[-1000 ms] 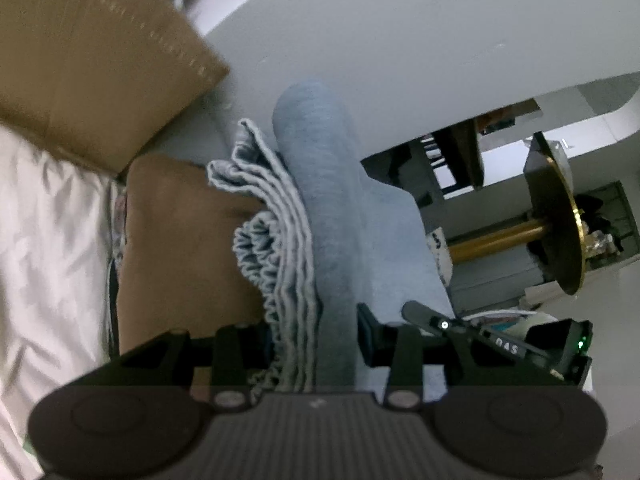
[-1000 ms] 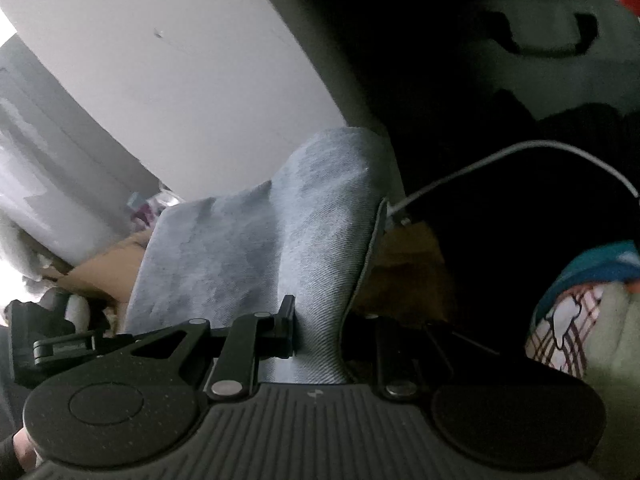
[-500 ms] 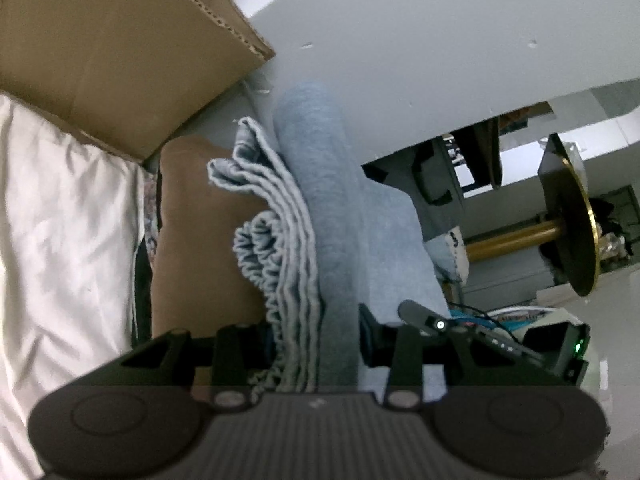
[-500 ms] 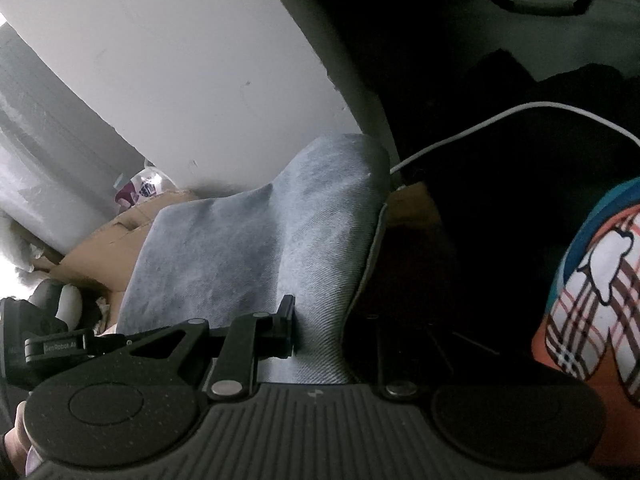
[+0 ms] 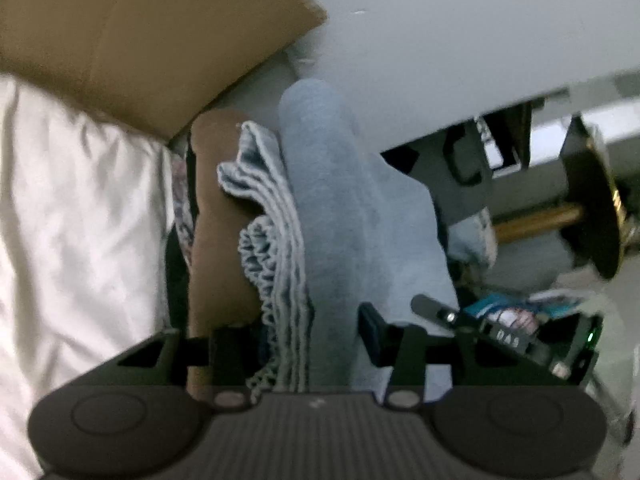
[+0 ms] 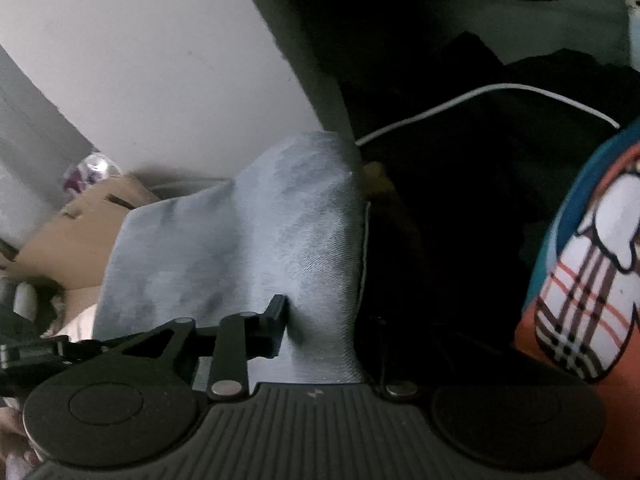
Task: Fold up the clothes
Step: 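Carry the jeans stack with both grippers toward the dark clothes pile, then lower the jeans stack onto the dark clothes pile with both grippers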
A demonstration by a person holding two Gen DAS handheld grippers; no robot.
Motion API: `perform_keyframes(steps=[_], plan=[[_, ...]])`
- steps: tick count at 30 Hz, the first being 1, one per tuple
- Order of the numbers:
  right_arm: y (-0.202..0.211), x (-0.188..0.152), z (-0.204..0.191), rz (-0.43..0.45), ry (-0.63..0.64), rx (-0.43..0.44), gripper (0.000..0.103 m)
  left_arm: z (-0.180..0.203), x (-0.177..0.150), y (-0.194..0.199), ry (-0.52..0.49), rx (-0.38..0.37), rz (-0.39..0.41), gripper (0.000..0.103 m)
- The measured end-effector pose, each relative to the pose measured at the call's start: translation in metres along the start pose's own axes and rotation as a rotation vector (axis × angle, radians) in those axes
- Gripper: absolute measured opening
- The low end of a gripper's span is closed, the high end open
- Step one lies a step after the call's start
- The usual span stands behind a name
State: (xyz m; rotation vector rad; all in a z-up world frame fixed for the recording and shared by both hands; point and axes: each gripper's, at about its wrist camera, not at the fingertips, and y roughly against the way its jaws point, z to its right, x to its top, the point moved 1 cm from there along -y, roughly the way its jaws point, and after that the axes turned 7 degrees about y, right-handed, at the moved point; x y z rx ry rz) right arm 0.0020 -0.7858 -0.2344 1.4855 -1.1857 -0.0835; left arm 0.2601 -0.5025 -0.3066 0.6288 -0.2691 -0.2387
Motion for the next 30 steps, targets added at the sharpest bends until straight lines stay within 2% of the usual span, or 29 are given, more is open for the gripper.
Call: perform_keyframes(steps=[6,14,18,21,25,27,28,30], plan=[[0.0,-0.002,0.001,0.006,0.022,-0.023,0.037,0.021,0.015,0.031,-0.111,0.108,-0.015,0.043],[0.0,-0.003,0.0,0.013,0.026,-0.03,0.038,0.061,0.026,0.057,-0.272,0.163,0.005,0.041],[-0.001,-0.003,0.001,0.013,0.027,-0.037,0.04,0.085,0.022,0.045,-0.367,0.177,-0.005,0.039],[-0.002,-0.004,0.0,0.016,0.026,-0.041,0.041,0.098,0.014,0.031,-0.43,0.112,-0.037,0.039],[-0.003,-0.005,0.0,0.018,0.029,-0.044,0.041,0.104,0.009,0.006,-0.5,0.166,-0.053,0.034],[-0.002,-0.005,0.0,0.018,0.032,-0.043,0.041,0.102,0.008,-0.004,-0.529,0.224,-0.053,0.034],[-0.002,-0.005,-0.001,0.019,0.035,-0.043,0.041,0.1,0.008,-0.008,-0.543,0.25,-0.053,0.03],[-0.002,-0.005,0.0,0.02,0.039,-0.044,0.042,0.095,0.008,-0.012,-0.533,0.267,-0.051,0.03]])
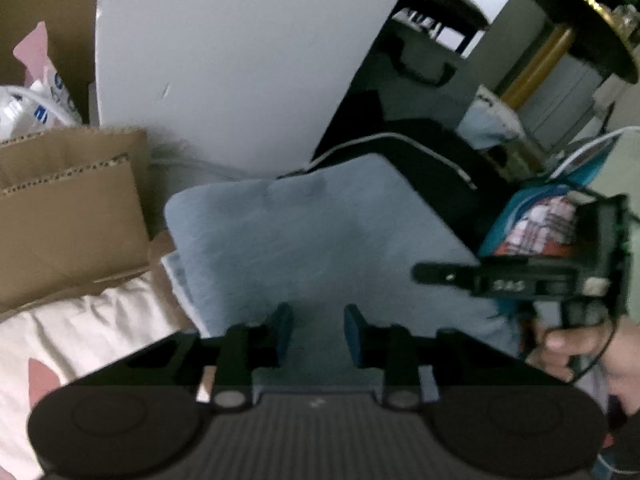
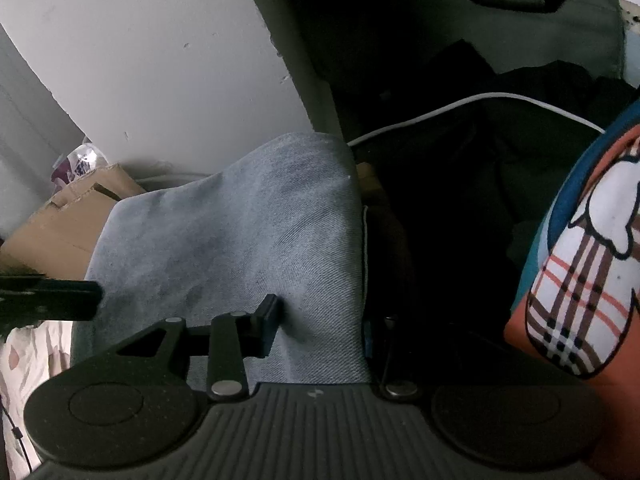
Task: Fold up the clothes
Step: 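Lower the jeans stack onto the dark clothes pile with both grippers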
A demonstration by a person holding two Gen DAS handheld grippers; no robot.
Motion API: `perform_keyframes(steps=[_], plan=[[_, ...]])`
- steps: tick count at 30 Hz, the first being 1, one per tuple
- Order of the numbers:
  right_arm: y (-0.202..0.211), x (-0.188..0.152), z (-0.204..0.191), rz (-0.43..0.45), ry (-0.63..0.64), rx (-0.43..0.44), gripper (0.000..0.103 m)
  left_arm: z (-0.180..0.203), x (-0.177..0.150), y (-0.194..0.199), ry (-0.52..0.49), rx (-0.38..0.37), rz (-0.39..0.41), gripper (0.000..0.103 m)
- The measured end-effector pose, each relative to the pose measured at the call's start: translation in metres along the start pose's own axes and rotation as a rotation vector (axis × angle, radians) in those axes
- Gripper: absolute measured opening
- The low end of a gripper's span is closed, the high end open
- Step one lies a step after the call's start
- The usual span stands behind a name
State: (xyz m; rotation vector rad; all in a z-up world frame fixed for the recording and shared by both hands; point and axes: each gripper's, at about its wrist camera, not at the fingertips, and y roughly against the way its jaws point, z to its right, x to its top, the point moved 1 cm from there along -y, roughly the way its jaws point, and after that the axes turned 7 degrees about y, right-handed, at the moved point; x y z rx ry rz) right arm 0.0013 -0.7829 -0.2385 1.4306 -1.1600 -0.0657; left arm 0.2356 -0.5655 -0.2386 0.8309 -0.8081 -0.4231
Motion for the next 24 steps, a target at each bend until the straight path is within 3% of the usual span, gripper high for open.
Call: perform_keyframes(steps=[7,13,20,24], plan=[[-0.001,0.005,-0.003,0.002,0.039,-0.031,0.046,-0.007,-0.008,-0.025,-0.013,0.129,-0.026,0.021],[0.015,0.009,-0.007,0.02,0.082,-0.112,0.046,-0.018,-0.007,-0.028,0.007,0.118,-0.036,0.02],[0.043,-0.003,-0.012,0.081,0.073,-0.096,0.047,-0.009,-0.01,-0.032,-0.047,0.155,-0.011,0.02],[0.048,-0.015,-0.023,0.104,0.131,-0.109,0.046,-0.01,-0.011,-0.033,-0.056,0.152,-0.002,0.02]])
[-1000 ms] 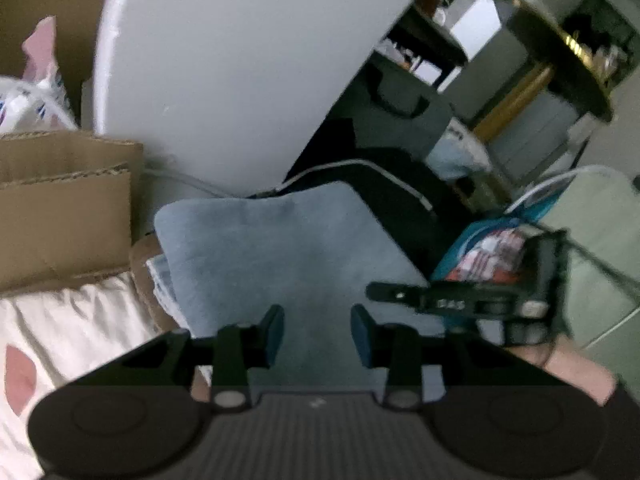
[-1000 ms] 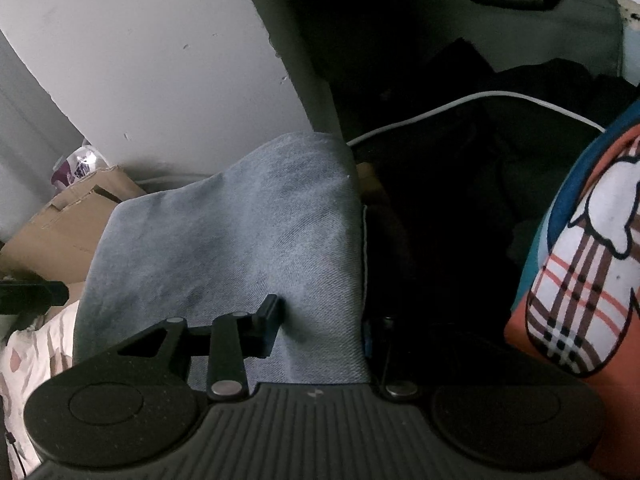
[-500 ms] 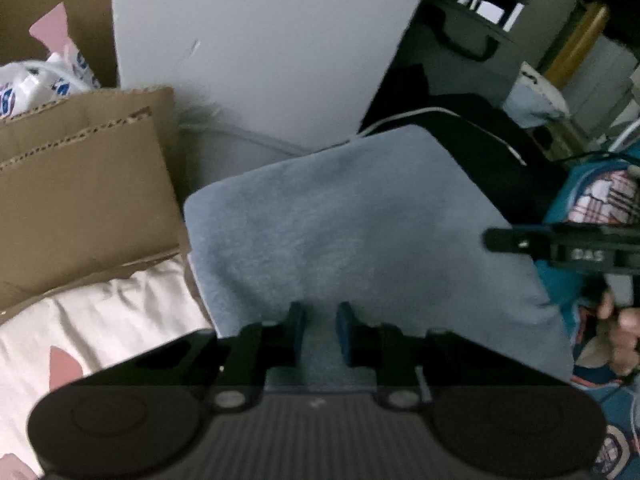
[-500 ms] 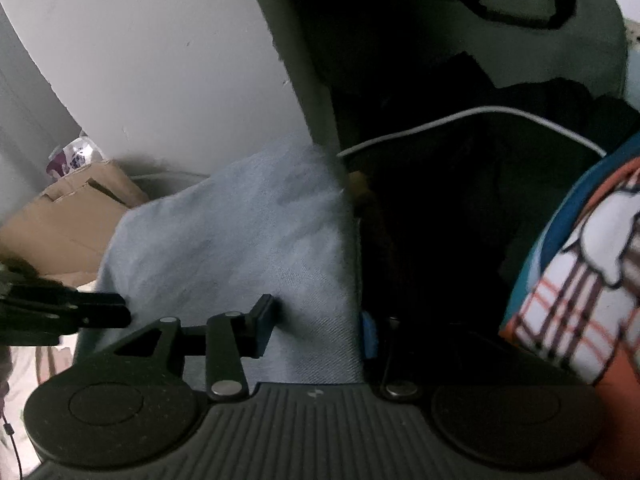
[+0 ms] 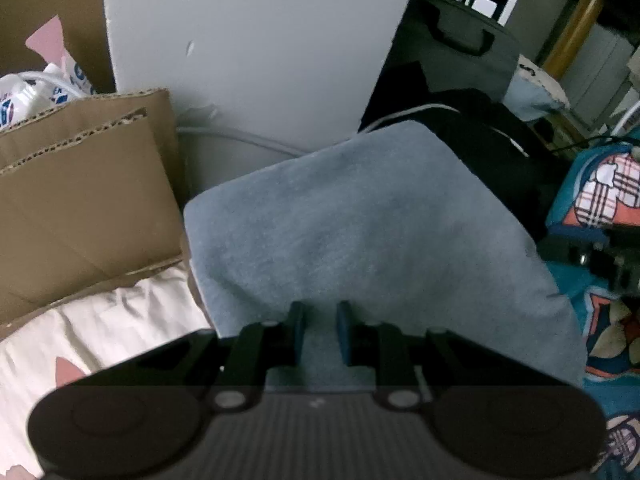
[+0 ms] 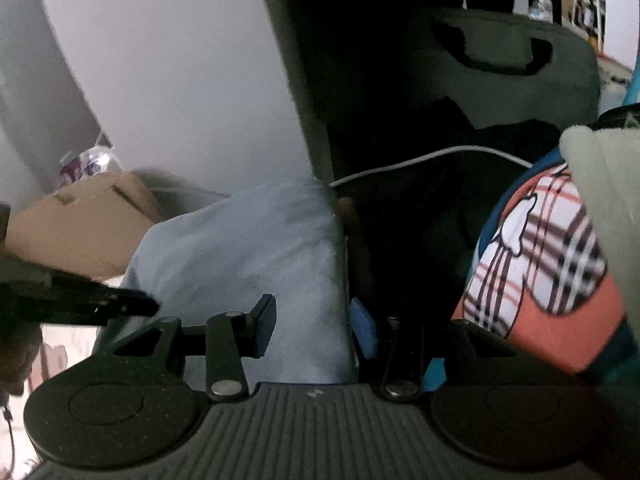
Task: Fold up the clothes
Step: 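Lower the jeans stack onto the dark clothes pile with both grippers, then open both grippers and release the jeans stack on the pile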
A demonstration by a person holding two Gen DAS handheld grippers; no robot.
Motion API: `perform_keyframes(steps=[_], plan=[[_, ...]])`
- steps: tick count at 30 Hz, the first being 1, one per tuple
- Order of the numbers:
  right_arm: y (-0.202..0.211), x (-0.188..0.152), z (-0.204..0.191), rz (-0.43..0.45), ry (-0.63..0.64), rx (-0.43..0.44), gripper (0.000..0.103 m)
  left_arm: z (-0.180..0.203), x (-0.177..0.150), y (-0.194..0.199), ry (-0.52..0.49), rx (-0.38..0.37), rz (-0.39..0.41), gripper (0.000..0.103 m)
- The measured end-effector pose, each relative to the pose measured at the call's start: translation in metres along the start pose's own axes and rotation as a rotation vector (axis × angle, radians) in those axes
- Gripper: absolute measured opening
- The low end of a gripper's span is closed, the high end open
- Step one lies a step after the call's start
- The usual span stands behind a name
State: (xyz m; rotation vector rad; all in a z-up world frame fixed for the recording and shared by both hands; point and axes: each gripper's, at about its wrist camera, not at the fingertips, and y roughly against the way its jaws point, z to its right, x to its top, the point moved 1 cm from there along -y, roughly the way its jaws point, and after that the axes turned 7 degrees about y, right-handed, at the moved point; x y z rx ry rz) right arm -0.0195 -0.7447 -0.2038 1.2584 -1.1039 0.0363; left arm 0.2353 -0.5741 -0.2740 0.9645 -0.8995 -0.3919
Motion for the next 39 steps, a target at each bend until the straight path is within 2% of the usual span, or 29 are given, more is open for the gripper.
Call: perform_keyframes(steps=[4,7,11,14,18,20,21,23,29,32,39], plan=[[-0.007,-0.009,-0.013,-0.004,0.067,0.002,0.046,-0.002,-0.001,0.0,-0.005,-0.008,0.004,0.02],[-0.022,-0.016,-0.021,-0.067,0.127,-0.028,0.044,0.0,-0.007,0.0,0.002,-0.005,0.016,0.02],[-0.043,-0.025,-0.019,-0.16,0.09,-0.034,0.042,0.005,-0.013,0.002,-0.015,0.012,0.035,0.02],[-0.041,-0.024,-0.019,-0.141,0.084,-0.041,0.042,0.008,-0.01,0.006,-0.019,0.02,0.036,0.02],[-0.024,-0.015,-0.023,-0.067,0.1,-0.016,0.042,0.013,-0.005,0.018,-0.065,0.0,0.066,0.022],[-0.019,-0.007,-0.025,-0.032,0.115,0.001,0.042,0.012,-0.002,0.023,-0.064,-0.004,0.091,0.044],[-0.018,-0.003,-0.025,-0.023,0.123,0.006,0.042,0.011,0.0,0.023,-0.065,0.001,0.107,0.046],[-0.02,0.005,-0.026,-0.018,0.136,0.009,0.042,0.011,0.004,0.023,-0.073,0.021,0.13,0.047],[-0.047,0.026,-0.026,-0.024,0.161,0.025,0.042,0.01,0.01,0.009,-0.117,0.055,0.131,0.049],[-0.062,0.03,-0.027,-0.028,0.171,0.014,0.042,0.005,0.006,0.004,-0.113,0.058,0.138,0.053],[-0.098,0.025,-0.032,-0.08,0.165,0.024,0.044,0.001,0.003,0.003,-0.089,0.052,0.149,0.054]])
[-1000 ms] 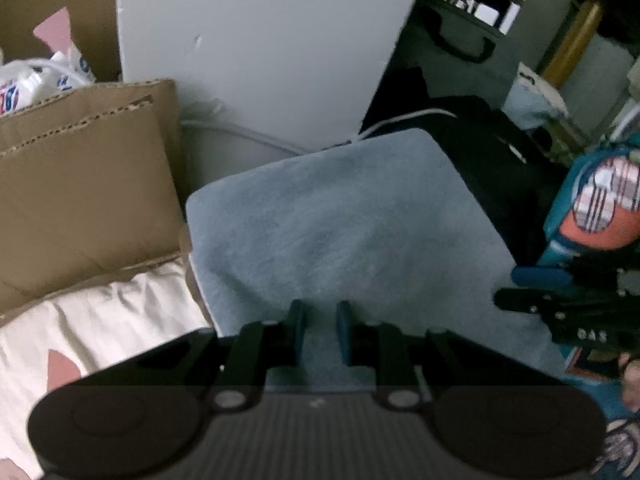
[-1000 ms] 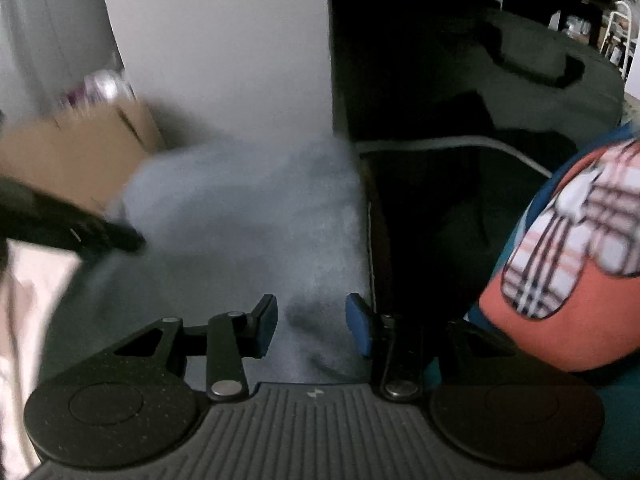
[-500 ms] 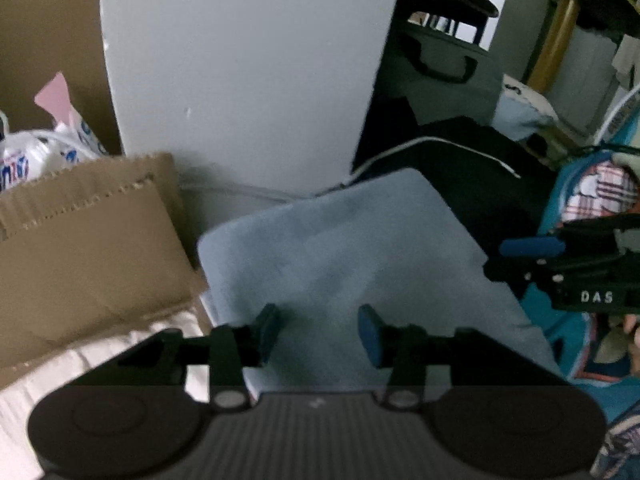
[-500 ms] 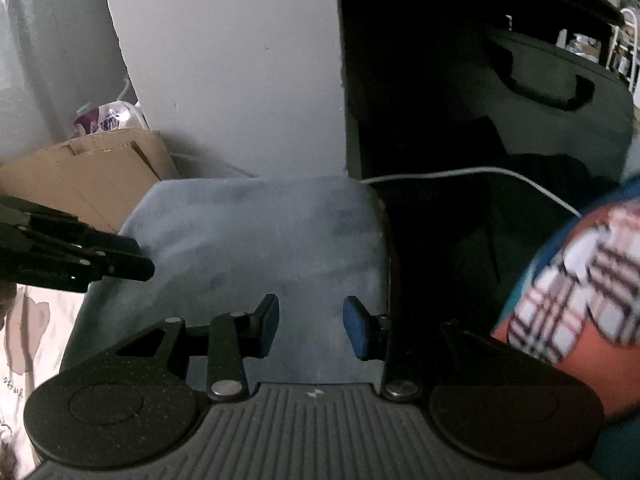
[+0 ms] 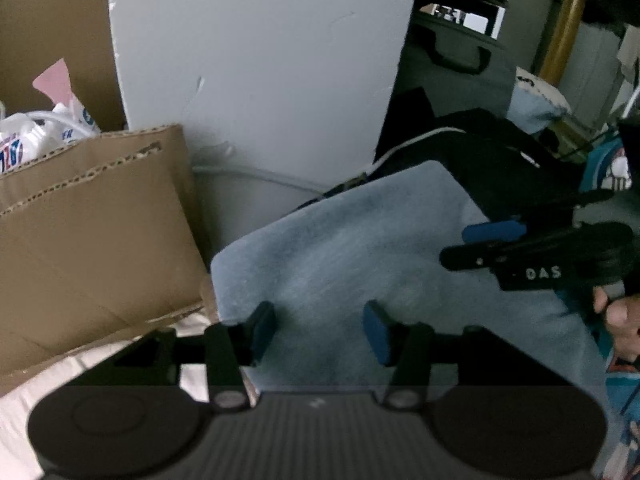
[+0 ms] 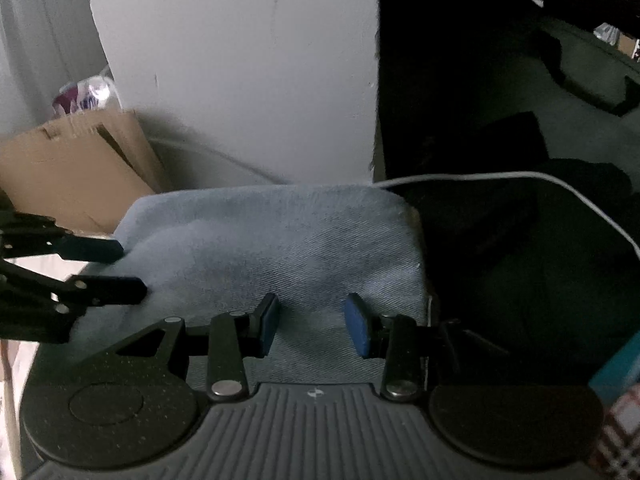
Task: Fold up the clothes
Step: 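Open both grippers and release the jeans stack on the pile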
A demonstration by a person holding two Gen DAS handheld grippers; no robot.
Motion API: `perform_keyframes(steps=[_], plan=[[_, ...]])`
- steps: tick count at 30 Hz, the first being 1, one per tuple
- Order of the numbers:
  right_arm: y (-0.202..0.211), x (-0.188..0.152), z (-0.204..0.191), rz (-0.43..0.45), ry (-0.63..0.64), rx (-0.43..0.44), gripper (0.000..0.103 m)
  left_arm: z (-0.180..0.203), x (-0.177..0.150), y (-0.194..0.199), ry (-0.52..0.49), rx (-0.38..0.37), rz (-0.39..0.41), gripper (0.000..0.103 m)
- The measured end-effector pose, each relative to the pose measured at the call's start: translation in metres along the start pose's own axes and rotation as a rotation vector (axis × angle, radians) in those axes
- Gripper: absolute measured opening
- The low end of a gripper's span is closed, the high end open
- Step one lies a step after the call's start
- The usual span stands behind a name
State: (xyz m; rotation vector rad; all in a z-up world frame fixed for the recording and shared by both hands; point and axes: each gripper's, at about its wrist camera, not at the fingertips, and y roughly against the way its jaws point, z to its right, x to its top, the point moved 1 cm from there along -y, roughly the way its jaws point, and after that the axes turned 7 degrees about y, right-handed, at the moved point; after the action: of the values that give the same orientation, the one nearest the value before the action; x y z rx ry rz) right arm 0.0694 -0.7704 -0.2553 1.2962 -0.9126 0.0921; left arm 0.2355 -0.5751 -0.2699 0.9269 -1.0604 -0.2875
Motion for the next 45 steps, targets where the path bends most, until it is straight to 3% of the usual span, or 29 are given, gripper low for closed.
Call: perform_keyframes(steps=[6,11,15,24,28,38,45], plan=[[-0.008,-0.004,0.005,-0.005,-0.052,0.012,0.043,0.006,0.008,0.009,-0.029,-0.005,0.026,0.049],[0.011,0.002,0.015,0.095,-0.059,-0.027,0.043,-0.003,0.022,0.003,-0.038,-0.005,0.039,0.042],[0.003,0.01,0.025,0.093,-0.075,-0.043,0.043,-0.001,0.029,-0.004,-0.029,0.005,0.054,0.041],[-0.02,0.027,0.02,0.089,-0.054,-0.043,0.04,0.002,0.019,-0.007,-0.047,0.001,0.08,0.041],[-0.02,0.035,0.015,0.13,-0.016,-0.069,0.036,-0.005,0.01,-0.002,-0.041,-0.025,0.095,0.042],[-0.048,0.026,0.021,0.035,-0.063,-0.037,0.038,-0.009,0.006,-0.002,-0.024,-0.008,0.089,0.044],[-0.045,0.032,0.029,0.025,-0.08,-0.011,0.041,-0.003,-0.002,0.013,-0.055,-0.022,0.103,0.043]])
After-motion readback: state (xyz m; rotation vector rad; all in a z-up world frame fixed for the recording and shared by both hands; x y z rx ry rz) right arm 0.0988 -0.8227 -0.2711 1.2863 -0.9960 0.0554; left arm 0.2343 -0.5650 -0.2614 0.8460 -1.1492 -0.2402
